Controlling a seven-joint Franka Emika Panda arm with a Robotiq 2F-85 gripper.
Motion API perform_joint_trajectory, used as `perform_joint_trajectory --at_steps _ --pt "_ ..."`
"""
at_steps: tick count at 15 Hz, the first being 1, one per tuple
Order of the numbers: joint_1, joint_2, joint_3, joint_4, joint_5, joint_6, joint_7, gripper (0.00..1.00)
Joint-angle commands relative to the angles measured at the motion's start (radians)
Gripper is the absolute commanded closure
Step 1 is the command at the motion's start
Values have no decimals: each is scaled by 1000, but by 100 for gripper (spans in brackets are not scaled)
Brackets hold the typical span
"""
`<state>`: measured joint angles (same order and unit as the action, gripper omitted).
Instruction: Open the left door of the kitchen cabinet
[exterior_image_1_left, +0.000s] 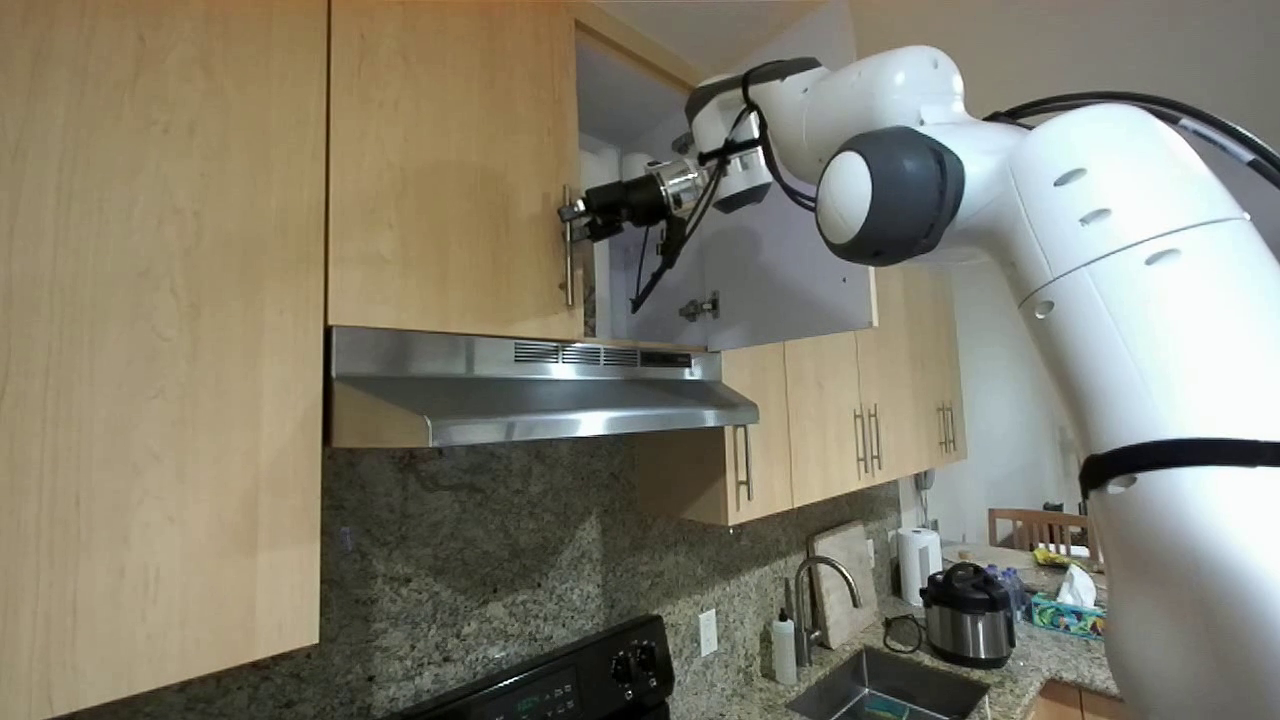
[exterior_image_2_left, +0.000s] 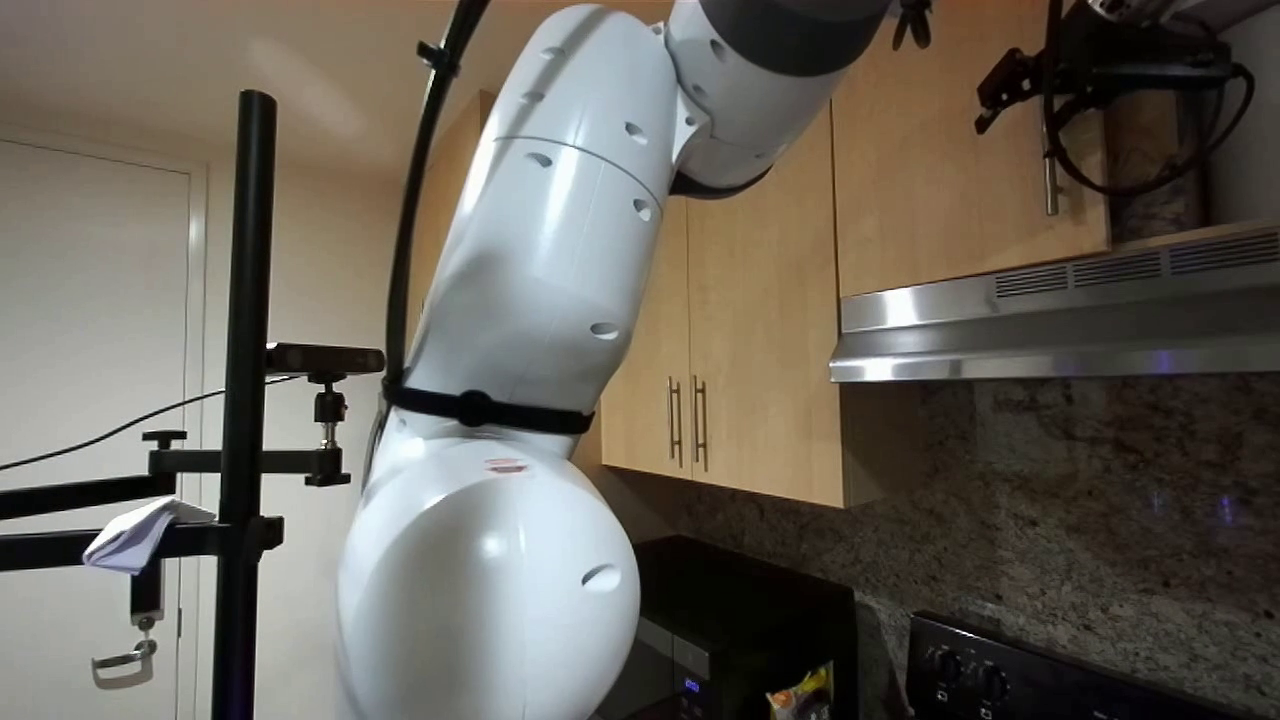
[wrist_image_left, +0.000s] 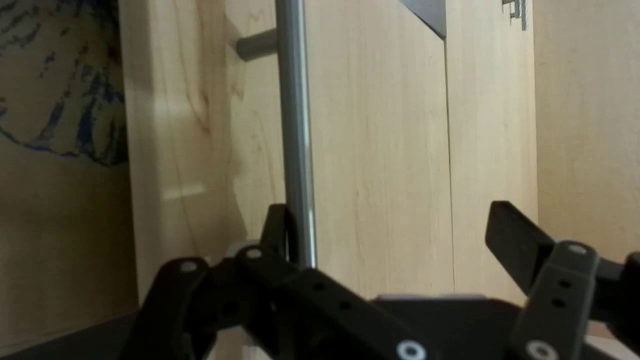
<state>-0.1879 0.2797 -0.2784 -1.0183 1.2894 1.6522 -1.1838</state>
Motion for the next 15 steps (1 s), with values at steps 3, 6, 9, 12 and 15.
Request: perform_joint_trajectory --at_steps 3,6,9,12,15 --pt "78 -96 12 -95 -83 69 102 0" --pt "110 -144 12 -142 -153 124 149 0" --pt "133 -194 17 -207 -204 171 145 0" --pt "107 -124 -1 -134 -199 205 126 0" --pt "118 -145 -1 -166 -203 231 126 0"
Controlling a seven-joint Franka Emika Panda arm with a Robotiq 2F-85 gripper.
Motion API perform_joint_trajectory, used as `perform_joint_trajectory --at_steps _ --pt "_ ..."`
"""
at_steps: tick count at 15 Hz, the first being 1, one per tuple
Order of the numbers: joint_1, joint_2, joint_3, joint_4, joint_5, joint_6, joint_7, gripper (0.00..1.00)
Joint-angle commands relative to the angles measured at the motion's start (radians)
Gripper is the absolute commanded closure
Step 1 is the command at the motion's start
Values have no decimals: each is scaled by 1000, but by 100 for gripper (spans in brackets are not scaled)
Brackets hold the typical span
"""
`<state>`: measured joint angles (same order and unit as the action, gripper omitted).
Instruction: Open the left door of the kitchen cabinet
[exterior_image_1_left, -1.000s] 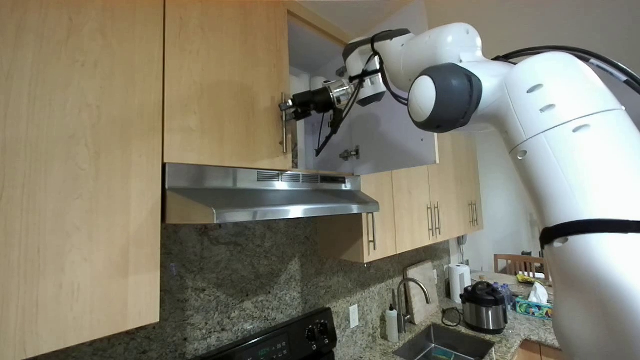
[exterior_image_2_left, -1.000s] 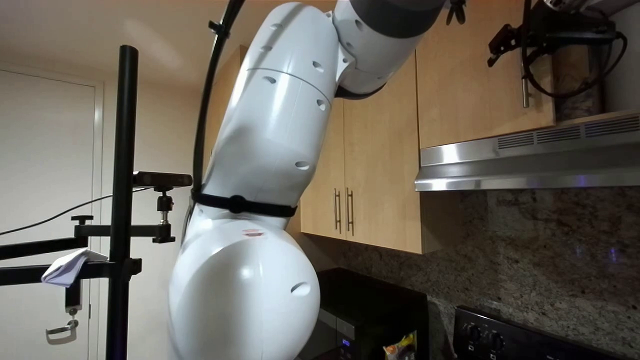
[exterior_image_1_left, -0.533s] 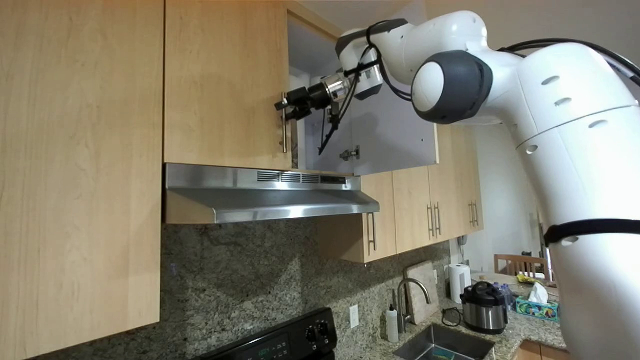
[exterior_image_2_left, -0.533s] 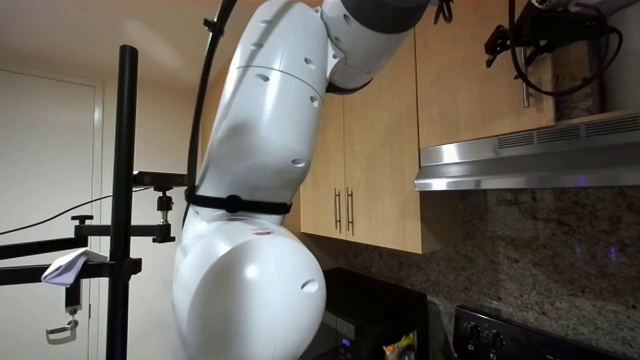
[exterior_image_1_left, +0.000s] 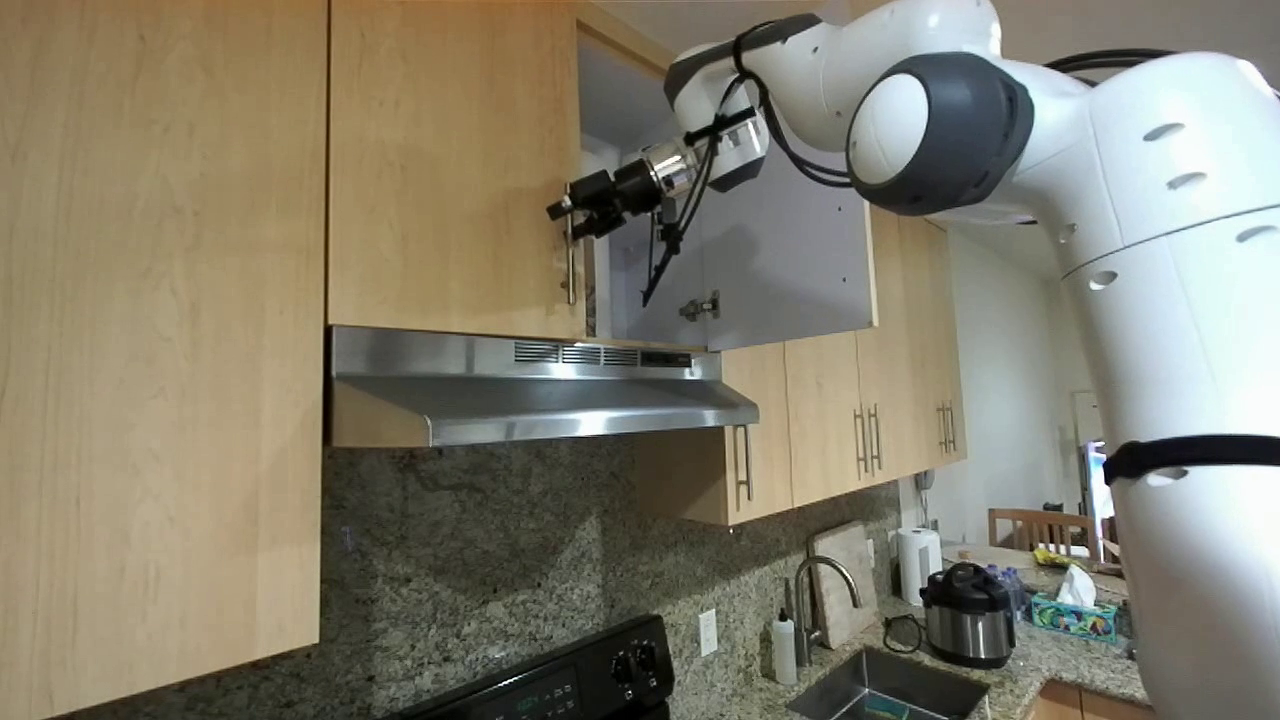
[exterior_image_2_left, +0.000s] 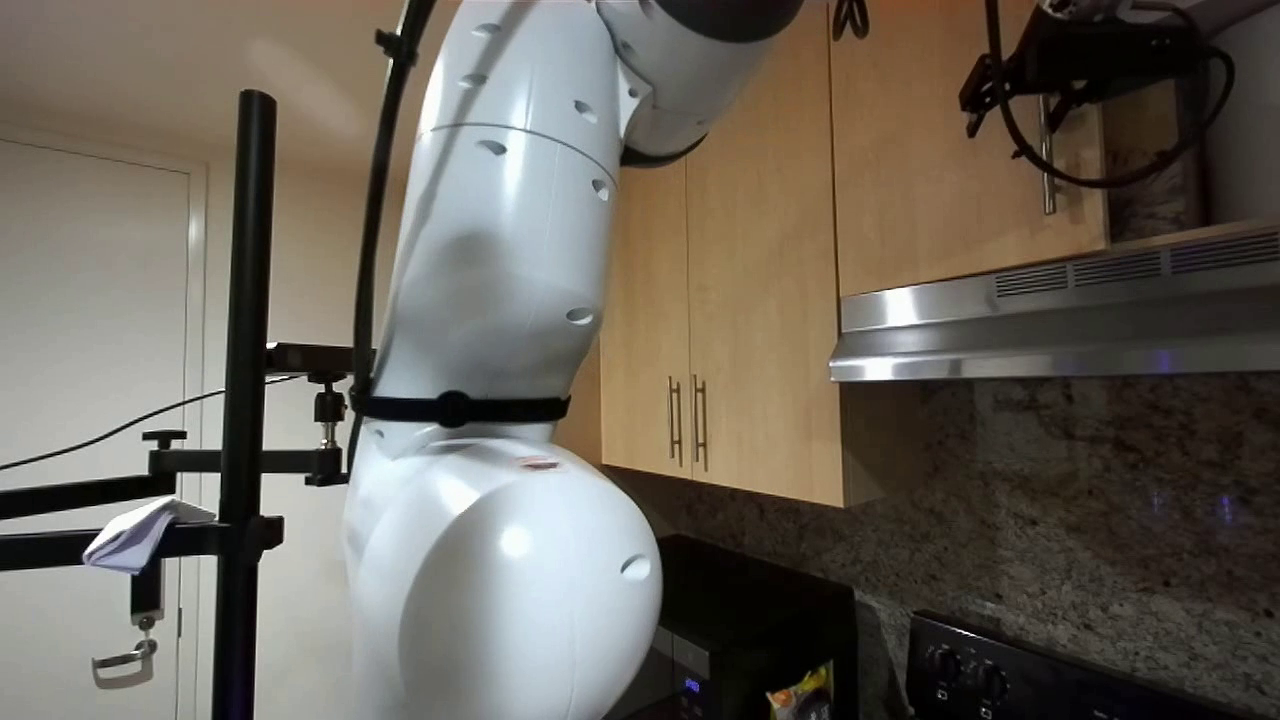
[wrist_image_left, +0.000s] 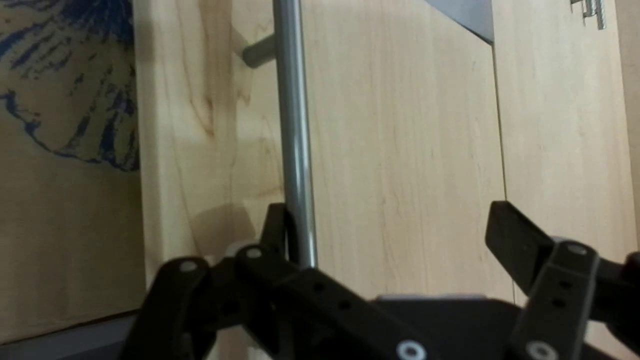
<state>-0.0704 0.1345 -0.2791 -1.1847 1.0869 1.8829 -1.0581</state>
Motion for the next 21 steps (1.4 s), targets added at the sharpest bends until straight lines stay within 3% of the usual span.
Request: perform_joint_trajectory --at_steps 1,10,21 --pt "0 -1 0 -2 0 0 0 0" --pt "-3 26 -6 29 1 33 19 0" --pt "-14 -22 -25 6 19 -179 -14 0"
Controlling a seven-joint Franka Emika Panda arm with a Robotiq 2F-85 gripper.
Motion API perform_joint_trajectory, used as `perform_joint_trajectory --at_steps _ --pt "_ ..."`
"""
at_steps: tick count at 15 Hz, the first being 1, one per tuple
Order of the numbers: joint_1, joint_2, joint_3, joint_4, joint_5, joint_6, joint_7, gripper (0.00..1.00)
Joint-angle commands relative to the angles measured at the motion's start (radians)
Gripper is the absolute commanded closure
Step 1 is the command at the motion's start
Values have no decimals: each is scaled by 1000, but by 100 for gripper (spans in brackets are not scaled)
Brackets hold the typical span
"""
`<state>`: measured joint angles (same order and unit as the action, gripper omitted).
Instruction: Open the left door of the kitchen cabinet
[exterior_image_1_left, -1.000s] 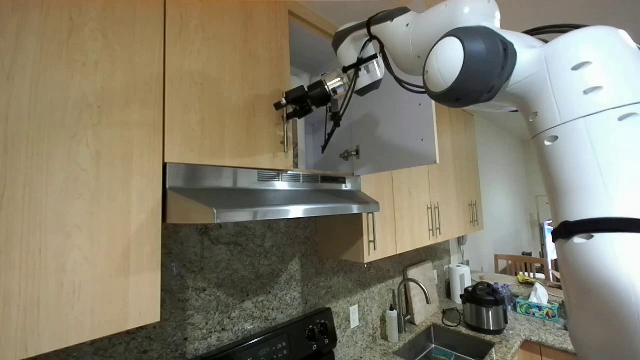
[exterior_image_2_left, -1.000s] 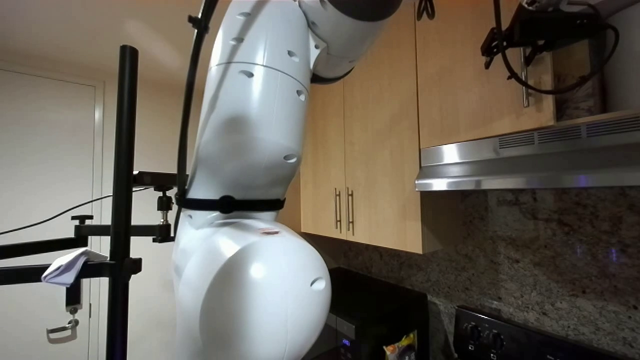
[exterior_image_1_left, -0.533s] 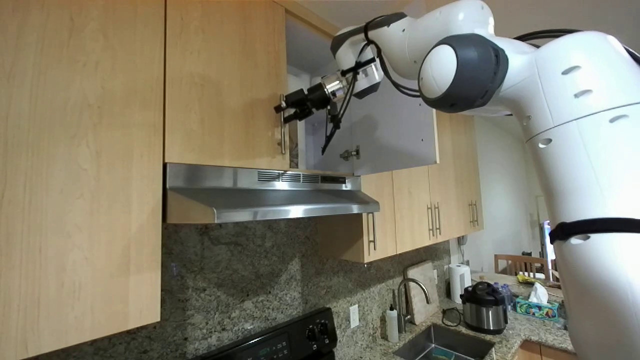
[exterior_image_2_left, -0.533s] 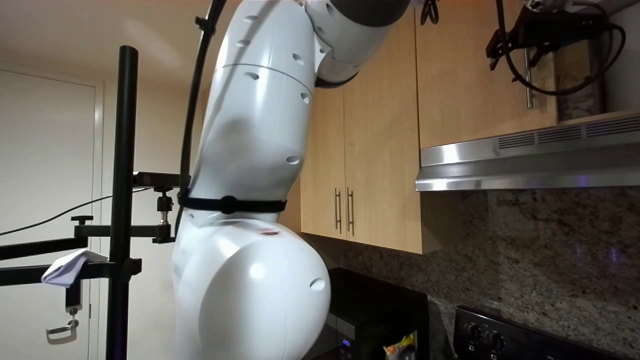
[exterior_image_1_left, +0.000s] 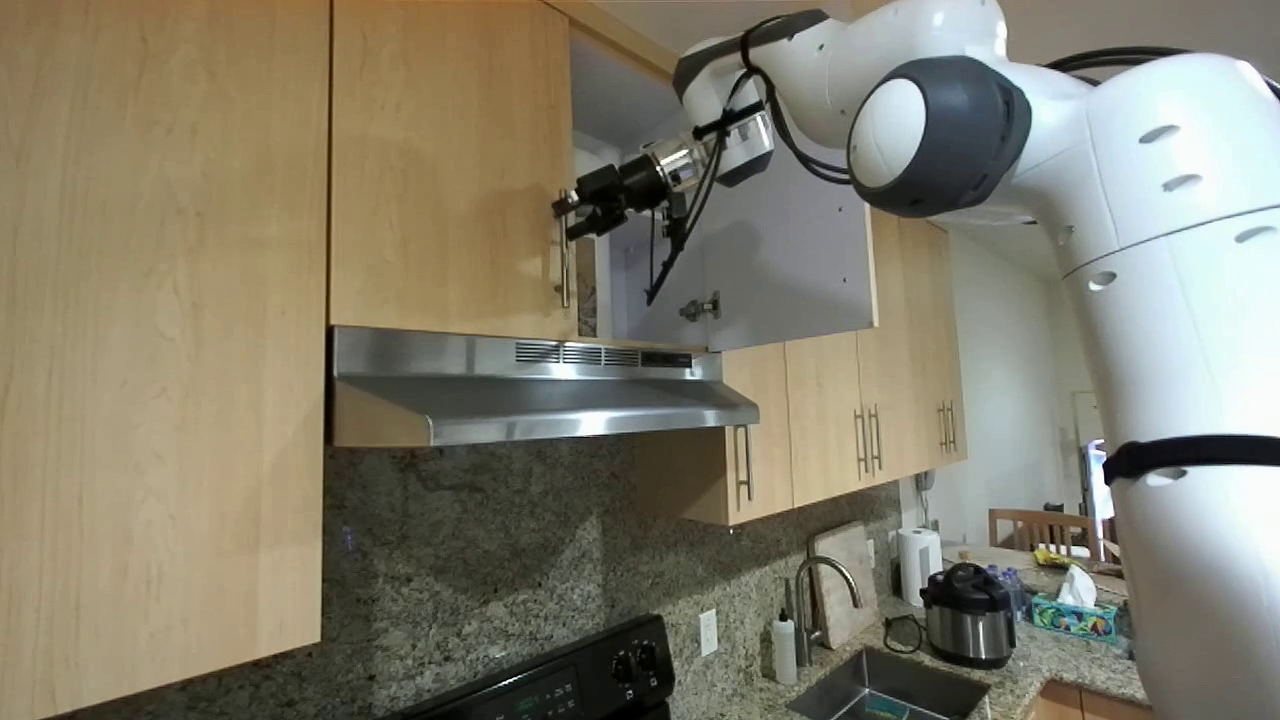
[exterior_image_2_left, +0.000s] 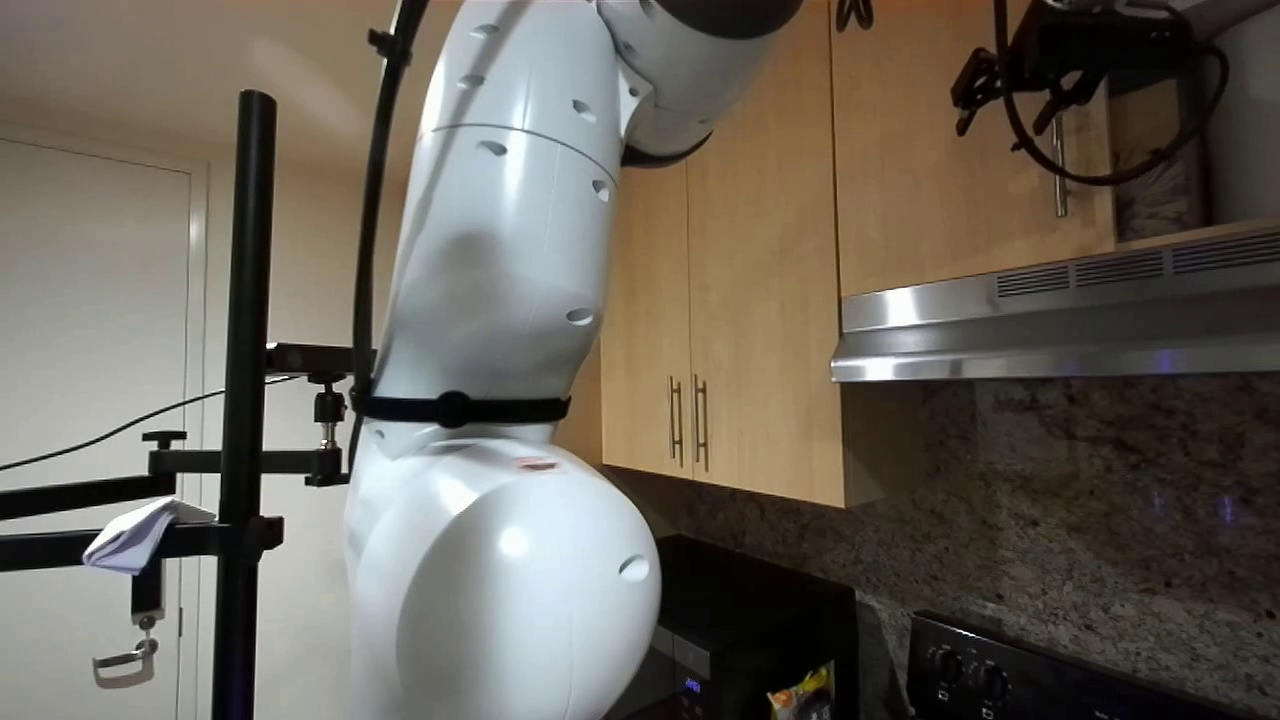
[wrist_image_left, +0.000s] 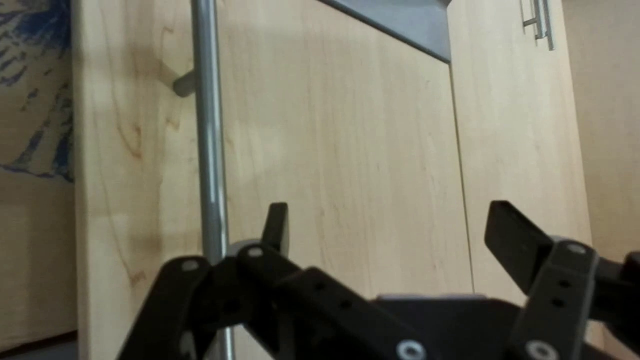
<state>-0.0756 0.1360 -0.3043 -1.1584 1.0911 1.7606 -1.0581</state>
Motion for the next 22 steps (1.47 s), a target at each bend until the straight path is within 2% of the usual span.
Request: perform_joint_trajectory --at_steps 1,4,10,12,17,22 --pt "-10 -18 -2 -13 20 -65 -14 0" --pt "-12 13 -8 12 45 -21 -16 0" --pt "-1 96 -8 88 70 151 29 0" --pt "-4 119 -6 117 82 169 23 0" --pt "-6 145 -5 152 77 124 37 0" --pt "-14 76 -3 84 84 20 -8 0"
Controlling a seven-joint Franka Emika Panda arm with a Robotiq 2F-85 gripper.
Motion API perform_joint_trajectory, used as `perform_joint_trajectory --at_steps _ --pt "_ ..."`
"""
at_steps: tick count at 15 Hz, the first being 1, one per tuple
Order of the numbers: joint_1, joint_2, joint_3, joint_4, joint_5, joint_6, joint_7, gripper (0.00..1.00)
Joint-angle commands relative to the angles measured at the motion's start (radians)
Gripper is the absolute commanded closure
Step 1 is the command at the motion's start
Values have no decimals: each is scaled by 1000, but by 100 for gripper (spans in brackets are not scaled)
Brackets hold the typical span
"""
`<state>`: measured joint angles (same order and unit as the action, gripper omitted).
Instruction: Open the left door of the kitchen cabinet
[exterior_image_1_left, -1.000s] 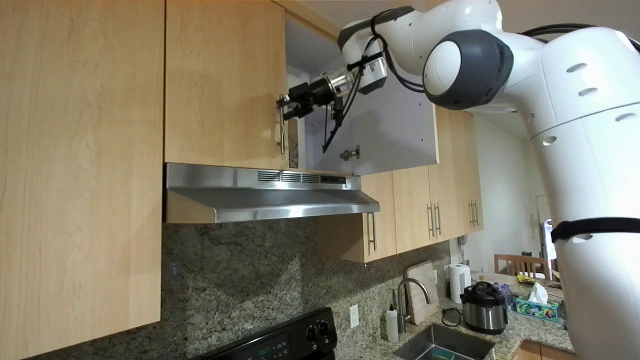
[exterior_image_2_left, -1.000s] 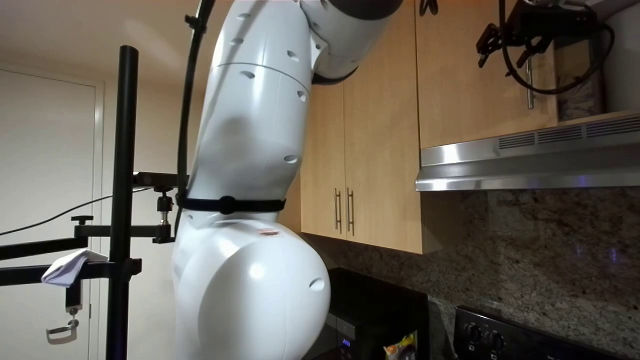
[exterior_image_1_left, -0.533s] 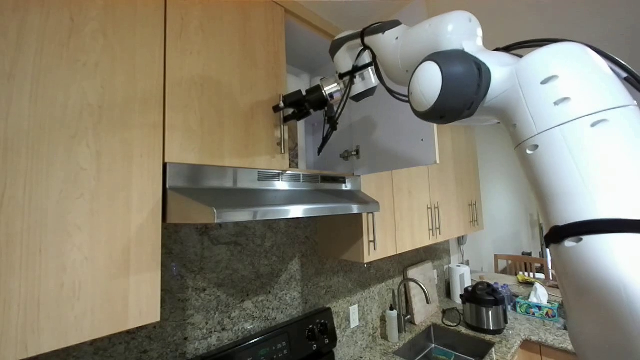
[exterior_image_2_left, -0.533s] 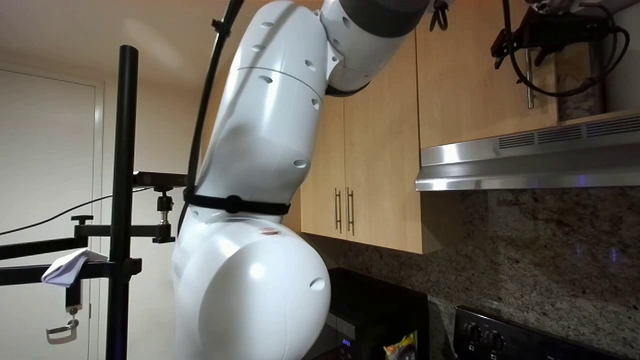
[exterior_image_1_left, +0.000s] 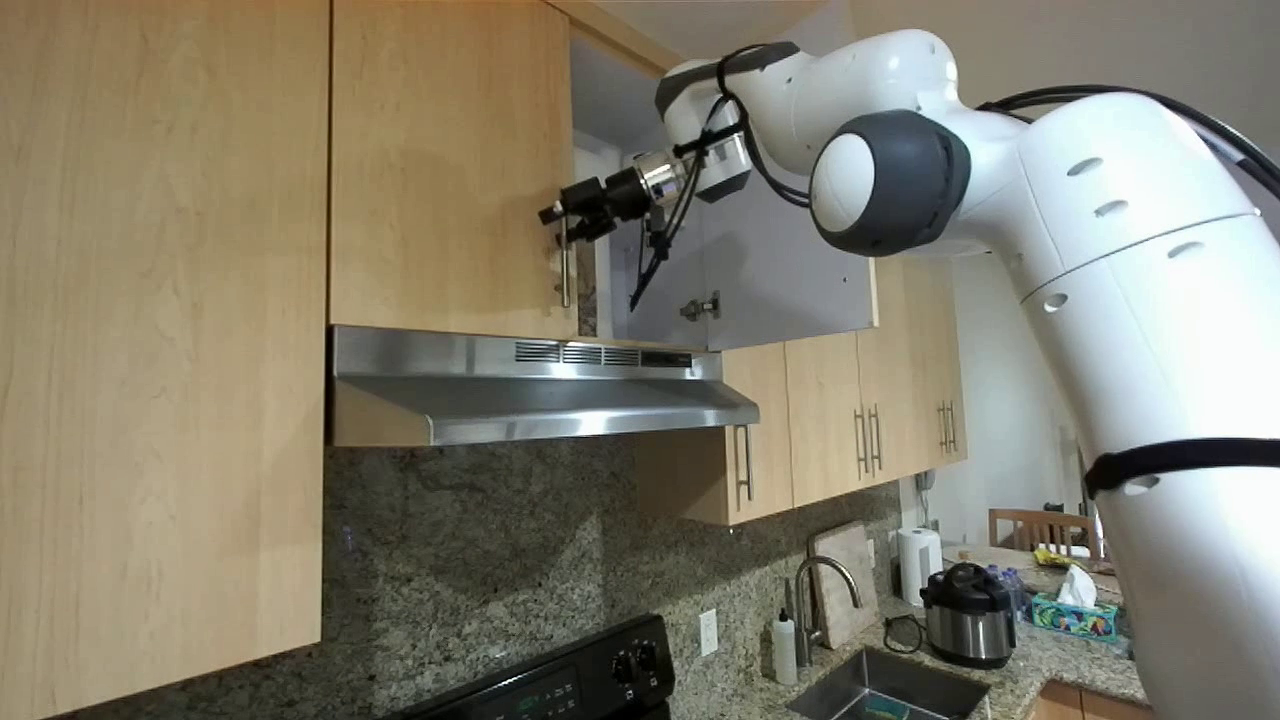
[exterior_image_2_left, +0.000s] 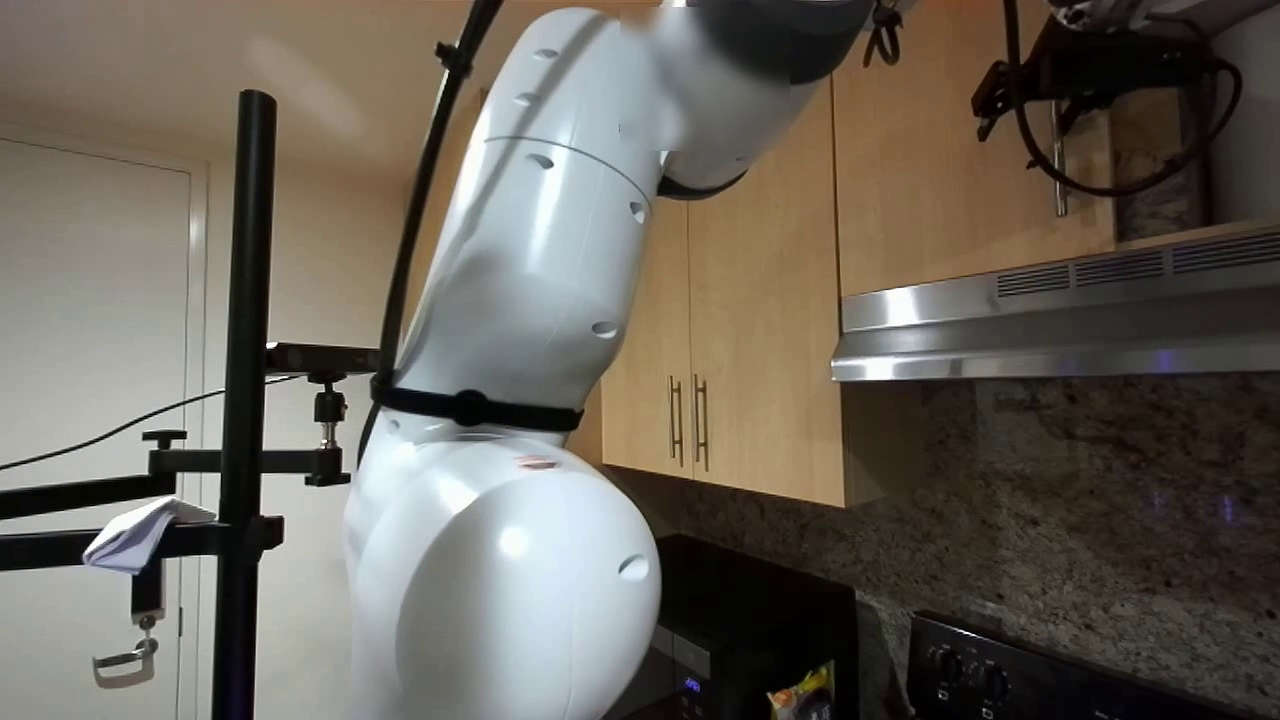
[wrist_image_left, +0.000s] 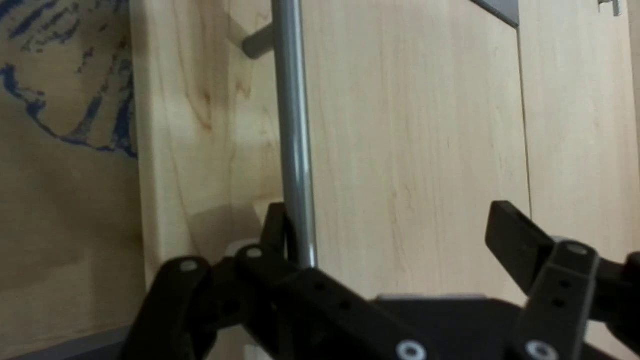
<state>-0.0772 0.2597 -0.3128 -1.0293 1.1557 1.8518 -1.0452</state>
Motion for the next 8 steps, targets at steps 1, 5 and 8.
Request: perform_joint_trajectory --at_steps 1,5,8 --pt "-13 -51 5 -50 18 -78 -24 0" --pt "-10 -73 2 -74 4 -106 -30 0" --pt "-12 -103 1 -105 6 -147 -40 0"
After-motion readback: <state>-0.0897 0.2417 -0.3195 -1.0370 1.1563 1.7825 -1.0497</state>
